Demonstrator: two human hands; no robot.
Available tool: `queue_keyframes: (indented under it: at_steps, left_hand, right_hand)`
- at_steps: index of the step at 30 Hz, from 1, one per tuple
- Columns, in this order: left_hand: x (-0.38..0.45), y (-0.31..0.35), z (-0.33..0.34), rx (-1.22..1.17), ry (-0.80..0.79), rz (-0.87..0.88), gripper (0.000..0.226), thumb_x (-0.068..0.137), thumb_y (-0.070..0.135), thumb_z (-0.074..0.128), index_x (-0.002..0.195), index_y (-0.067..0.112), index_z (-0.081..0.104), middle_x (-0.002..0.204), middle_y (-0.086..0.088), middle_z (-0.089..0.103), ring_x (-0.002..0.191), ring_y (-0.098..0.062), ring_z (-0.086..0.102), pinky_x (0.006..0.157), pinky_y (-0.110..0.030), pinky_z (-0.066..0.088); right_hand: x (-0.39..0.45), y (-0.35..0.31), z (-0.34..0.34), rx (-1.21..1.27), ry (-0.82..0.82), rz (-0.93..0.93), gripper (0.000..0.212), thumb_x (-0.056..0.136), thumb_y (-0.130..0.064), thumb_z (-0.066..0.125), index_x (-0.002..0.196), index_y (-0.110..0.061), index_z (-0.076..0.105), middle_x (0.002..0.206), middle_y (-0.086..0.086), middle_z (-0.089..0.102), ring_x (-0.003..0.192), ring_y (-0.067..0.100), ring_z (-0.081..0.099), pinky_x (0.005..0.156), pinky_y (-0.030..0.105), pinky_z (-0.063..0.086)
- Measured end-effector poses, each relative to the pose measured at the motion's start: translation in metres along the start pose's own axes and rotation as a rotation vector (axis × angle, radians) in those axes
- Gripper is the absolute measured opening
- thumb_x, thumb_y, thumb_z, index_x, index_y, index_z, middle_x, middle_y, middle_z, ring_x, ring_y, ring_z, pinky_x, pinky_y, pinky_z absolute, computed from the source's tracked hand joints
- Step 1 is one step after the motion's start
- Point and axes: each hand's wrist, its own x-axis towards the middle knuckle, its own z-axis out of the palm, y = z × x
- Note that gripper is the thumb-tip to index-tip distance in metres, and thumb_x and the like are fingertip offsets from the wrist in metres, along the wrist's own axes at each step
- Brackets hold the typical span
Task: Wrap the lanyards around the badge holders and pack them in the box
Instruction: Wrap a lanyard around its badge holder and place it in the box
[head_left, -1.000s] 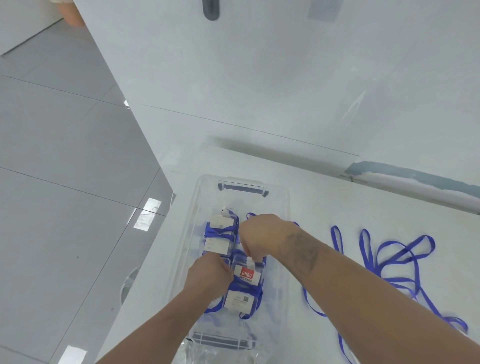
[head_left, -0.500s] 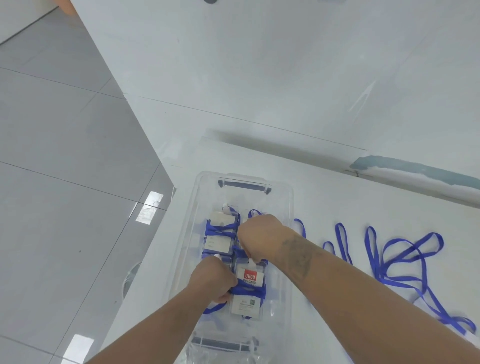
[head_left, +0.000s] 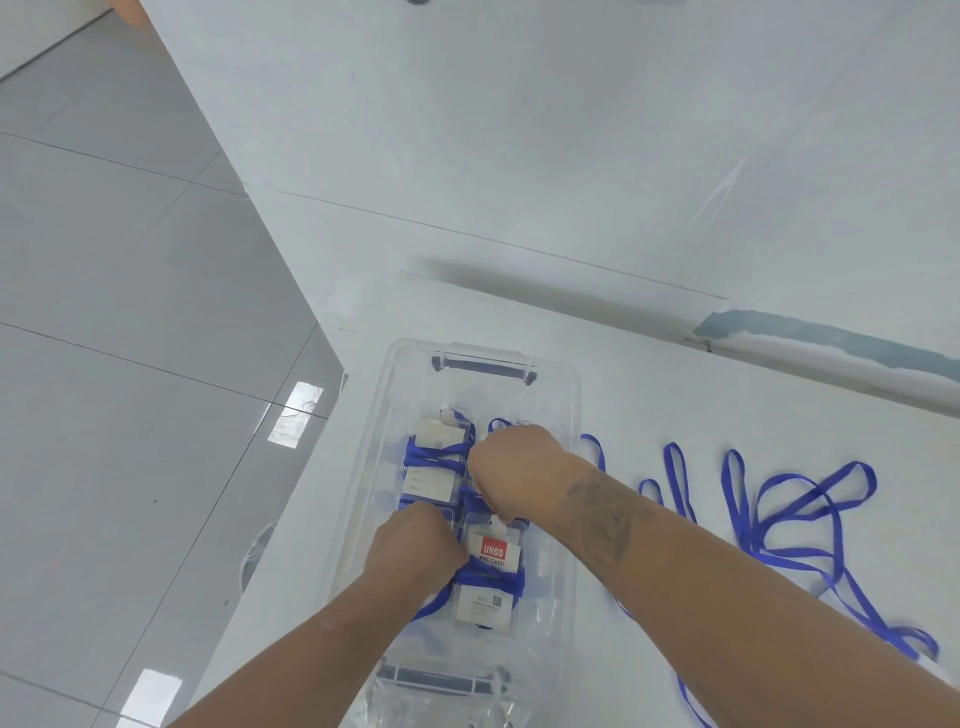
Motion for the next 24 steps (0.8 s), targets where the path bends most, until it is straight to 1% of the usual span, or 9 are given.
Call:
queue_keyframes:
  at_steps: [3,5,7,10,13,15,16,19,24]
  left_hand:
    - [-0.003,0.000,-0.002,0.002,0.005,0.017,0.025,0.088,0.036,0.066,0.097,0.021,0.049,0.086,0.005,0.058,0.086,-0.013,0.061,0.080,-0.024,0.052]
    - [-0.007,0.000,-0.005,0.006,0.011,0.027,0.024,0.088,0.037,0.066,0.095,0.022,0.048,0.080,0.007,0.056,0.082,-0.011,0.059,0.076,-0.022,0.051]
    - [-0.010,0.000,-0.007,0.032,0.028,0.044,0.022,0.087,0.037,0.064,0.088,0.022,0.048,0.073,0.008,0.054,0.077,-0.011,0.059,0.071,-0.021,0.050]
    - [-0.016,0.000,-0.013,0.051,0.043,0.063,0.021,0.085,0.037,0.064,0.078,0.023,0.050,0.072,0.007,0.058,0.070,-0.011,0.062,0.068,-0.022,0.053]
    - [-0.025,0.004,-0.024,0.046,0.051,0.089,0.015,0.084,0.034,0.064,0.084,0.021,0.058,0.074,0.004,0.064,0.068,-0.012,0.066,0.069,-0.025,0.059]
    - [-0.031,0.008,-0.033,0.046,0.096,0.118,0.017,0.086,0.037,0.063,0.089,0.020,0.063,0.075,0.003,0.065,0.068,-0.012,0.066,0.068,-0.025,0.058]
    - [-0.035,0.009,-0.037,0.044,0.131,0.135,0.018,0.088,0.038,0.062,0.089,0.021,0.063,0.074,0.005,0.064,0.067,-0.010,0.064,0.065,-0.023,0.055]
    - [-0.049,0.015,-0.051,-0.068,0.255,0.192,0.015,0.091,0.040,0.059,0.087,0.026,0.061,0.078,0.008,0.065,0.066,-0.008,0.061,0.063,-0.021,0.049]
    - [-0.071,0.024,-0.062,-0.293,0.450,0.340,0.003,0.092,0.035,0.059,0.090,0.033,0.060,0.088,0.014,0.067,0.072,-0.003,0.058,0.067,-0.021,0.044]
  right_hand:
    - [-0.003,-0.001,-0.005,-0.031,0.024,-0.005,0.016,0.089,-0.011,0.063,0.105,-0.014,0.065,0.087,0.002,0.055,0.076,0.020,0.052,0.070,0.032,0.043]
    - [-0.005,-0.001,-0.008,-0.041,0.032,-0.002,0.008,0.087,-0.010,0.063,0.091,-0.016,0.060,0.078,0.000,0.051,0.067,0.018,0.049,0.065,0.031,0.042]
    - [-0.007,-0.001,-0.012,-0.039,0.048,0.004,0.010,0.085,-0.009,0.064,0.084,-0.016,0.055,0.071,-0.001,0.047,0.056,0.015,0.042,0.062,0.030,0.040]
    - [-0.014,0.002,-0.017,-0.021,0.107,0.008,0.012,0.084,-0.010,0.064,0.079,-0.017,0.056,0.065,-0.002,0.044,0.053,0.014,0.040,0.059,0.029,0.040]
    - [-0.026,0.010,-0.028,0.056,0.184,0.003,0.015,0.083,-0.011,0.063,0.072,-0.019,0.057,0.070,-0.002,0.052,0.064,0.019,0.053,0.064,0.030,0.047]
    - [-0.038,0.018,-0.035,0.130,0.218,0.015,0.007,0.085,-0.017,0.062,0.082,-0.020,0.067,0.085,-0.002,0.064,0.079,0.021,0.062,0.075,0.033,0.054]
    - [-0.045,0.022,-0.037,0.160,0.243,0.022,0.010,0.087,-0.020,0.062,0.089,-0.023,0.071,0.091,-0.004,0.067,0.084,0.020,0.063,0.078,0.033,0.055]
    - [-0.067,0.037,-0.040,0.227,0.328,0.047,0.010,0.088,-0.027,0.059,0.091,-0.031,0.068,0.095,-0.011,0.066,0.087,0.015,0.060,0.073,0.029,0.047]
    - [-0.113,0.062,-0.036,0.350,0.470,0.096,0.016,0.092,-0.036,0.056,0.102,-0.037,0.068,0.097,-0.018,0.068,0.093,0.008,0.059,0.083,0.027,0.049]
